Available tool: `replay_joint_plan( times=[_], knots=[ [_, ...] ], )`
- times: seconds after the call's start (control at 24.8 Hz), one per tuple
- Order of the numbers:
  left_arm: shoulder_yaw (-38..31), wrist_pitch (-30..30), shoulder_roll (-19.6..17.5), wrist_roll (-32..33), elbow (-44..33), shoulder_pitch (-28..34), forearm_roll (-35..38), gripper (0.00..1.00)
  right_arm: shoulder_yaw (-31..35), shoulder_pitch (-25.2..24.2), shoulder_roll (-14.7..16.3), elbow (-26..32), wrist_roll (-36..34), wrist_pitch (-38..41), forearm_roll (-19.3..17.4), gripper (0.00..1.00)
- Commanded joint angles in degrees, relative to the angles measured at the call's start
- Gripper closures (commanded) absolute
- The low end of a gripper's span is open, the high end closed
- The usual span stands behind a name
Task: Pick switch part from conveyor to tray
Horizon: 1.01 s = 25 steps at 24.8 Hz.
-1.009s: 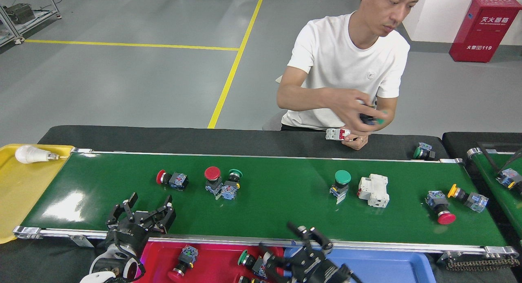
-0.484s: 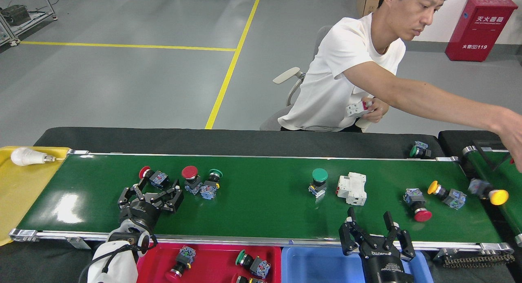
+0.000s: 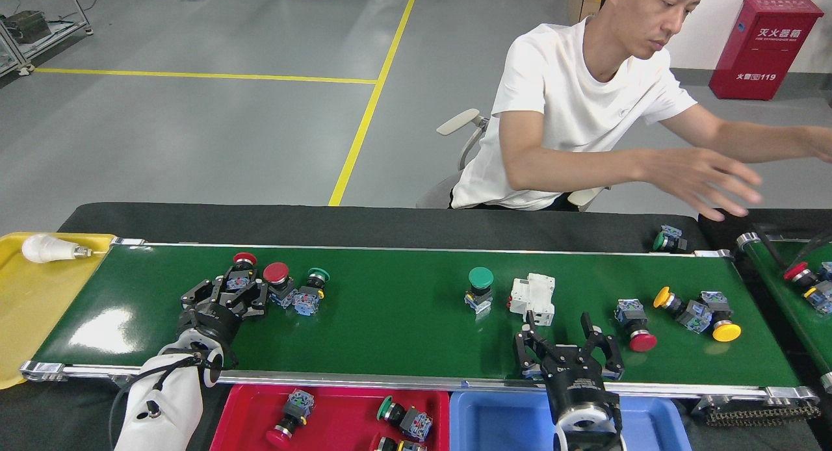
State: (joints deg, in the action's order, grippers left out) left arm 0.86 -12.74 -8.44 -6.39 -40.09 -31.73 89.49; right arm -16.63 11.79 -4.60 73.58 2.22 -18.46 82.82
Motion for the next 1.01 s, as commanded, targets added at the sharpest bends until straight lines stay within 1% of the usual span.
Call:
replay_joint_plan(
  times=[0.0, 0.04, 0.12, 0.16, 0.2, 0.24, 0.28, 0.32, 0.48, 0.61, 0.65, 0.73, 0.77, 0.81, 0.85, 0.89, 0.93, 0.97],
  knots=[
    [-0.1, -1.8, -0.4, -0.5, -6.5, 2.5, -0.8, 0.96, -2.0, 3.0, -0.6, -3.3, 0.1, -3.9, 0.0, 0.06],
    [-0.3, -3.0, -0.6, -0.2, -11.3, 5.5, -0.9, 0.96, -2.3, 4.6, -0.8, -5.2, 0.0, -4.7, -0.1, 0.06],
    [-0.3, -4.0, -0.9, -0.1, -19.7, 10.9, -1.0, 0.95, -2.3, 6.8, -1.7, -7.2, 0.0, -5.7, -0.5, 0.07],
    [-0.2, -4.5, -1.1, 0.0, -24.0, 14.2, -0.9, 0.95, -2.3, 7.2, -2.0, -7.7, 0.0, -5.6, -0.5, 0.13],
    [-0.2, -5.2, -1.1, 0.0, -27.8, 17.3, -0.8, 0.95, -2.5, 7.4, -2.0, -8.2, 0.2, -5.1, -0.6, 0.26],
    [-0.2, -5.7, -1.0, 0.1, -30.3, 19.2, -0.7, 0.95, -2.8, 7.5, -1.9, -8.4, 0.2, -4.9, -0.6, 0.42],
    [-0.2, -5.9, -0.8, 0.4, -33.7, 21.6, -0.5, 0.95, -3.4, 7.5, -1.4, -8.8, 0.2, -4.3, -0.5, 0.65],
    [-0.2, -6.1, -0.9, 0.9, -37.3, 24.7, -0.5, 0.94, -3.9, 7.5, -1.1, -8.9, 0.2, -2.9, -0.6, 0.72],
    [-0.1, -6.2, -1.1, 1.1, -48.9, 34.8, -0.5, 0.93, -3.9, 7.2, -0.9, -9.0, 0.1, -1.1, -0.6, 0.77],
    [0.2, -6.2, -1.1, 1.0, -54.0, 41.4, 0.9, 0.92, -4.0, 6.4, -0.8, -5.7, 0.2, 0.0, -1.3, 0.77],
    [0.1, -6.2, -1.1, 0.8, -55.1, 43.2, 2.7, 0.91, -4.0, 4.9, 0.3, -2.5, 0.3, 1.6, -1.8, 0.77],
    [0.1, -6.2, -1.1, 0.3, -55.6, 46.1, 6.2, 0.89, -4.0, -0.4, 3.9, 6.8, 1.5, 6.0, -2.3, 0.75],
    [0.1, -6.2, -1.1, 0.0, -55.7, 47.0, 6.9, 0.82, -3.9, -4.1, 5.8, 12.5, 2.2, 9.9, -3.1, 0.75],
    [0.1, -6.2, -1.1, -0.1, -55.7, 47.5, 7.0, 0.71, -3.9, -7.0, 6.9, 16.2, 2.4, 13.0, -3.8, 0.74],
    [-0.2, -6.2, -1.0, -0.2, -55.7, 47.8, 7.0, 0.48, -3.9, -11.0, 8.2, 20.7, 2.5, 17.0, -4.9, 0.74],
    [-0.4, -6.2, -0.9, -0.2, -55.9, 48.1, 7.0, 0.29, -3.6, -15.4, 9.9, 25.6, 2.6, 21.2, -5.5, 0.74],
    [-0.4, -6.2, -1.1, -0.2, -56.1, 48.3, 6.9, 0.01, -3.4, -18.0, 11.0, 27.8, 2.5, 23.5, -5.6, 0.73],
    [-0.8, -6.2, -1.0, -0.4, -56.2, 48.6, 6.6, 0.00, -3.1, -20.1, 12.1, 28.1, 2.3, 25.8, -5.7, 0.73]
  ],
)
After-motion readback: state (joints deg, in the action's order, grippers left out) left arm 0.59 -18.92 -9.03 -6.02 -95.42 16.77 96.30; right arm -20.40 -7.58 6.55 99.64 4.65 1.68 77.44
